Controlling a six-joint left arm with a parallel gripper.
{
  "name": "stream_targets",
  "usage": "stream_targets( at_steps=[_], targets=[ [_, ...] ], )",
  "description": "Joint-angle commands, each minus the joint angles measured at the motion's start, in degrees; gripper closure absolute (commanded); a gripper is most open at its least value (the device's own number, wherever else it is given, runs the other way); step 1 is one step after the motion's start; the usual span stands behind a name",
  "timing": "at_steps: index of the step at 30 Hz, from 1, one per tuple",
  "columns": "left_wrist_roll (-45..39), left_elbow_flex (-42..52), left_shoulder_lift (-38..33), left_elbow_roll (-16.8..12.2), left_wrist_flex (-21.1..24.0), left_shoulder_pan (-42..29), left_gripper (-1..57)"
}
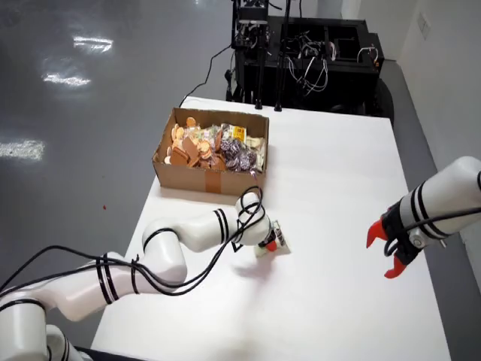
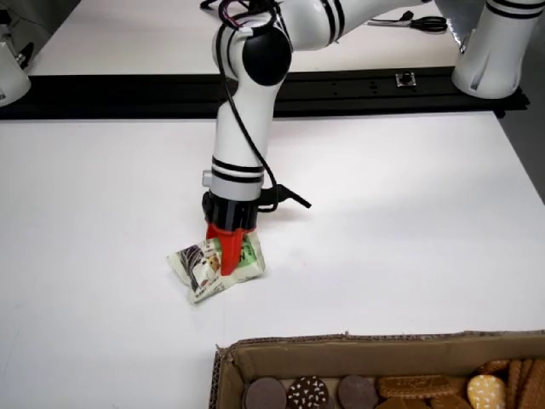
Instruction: Grasp a snack and put it in the bin.
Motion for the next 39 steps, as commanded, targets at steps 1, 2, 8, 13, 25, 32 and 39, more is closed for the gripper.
stream_targets(
  at_steps=[1,2,8,13,25,32,39],
  targets=[
    [0.0,-2.4,0.0,0.3,2.1,-0.2,39.0],
    [0.0,-3.1,0.0,0.4,2.7,-0.2,39.7],
    [1.2,-7.5,0.0,1.1,6.3,-0.4,43.9],
    [4.2,-11.3,0.0,1.7,9.6,-0.4,48.4],
    [16.0,-21.0,0.0,3.0,16.0,0.5,54.0],
    [24.7,-26.1,-0.3,2.9,17.5,1.5,55.8],
    [34.7,-31.5,-0.6,2.7,18.6,3.6,56.7]
  ],
)
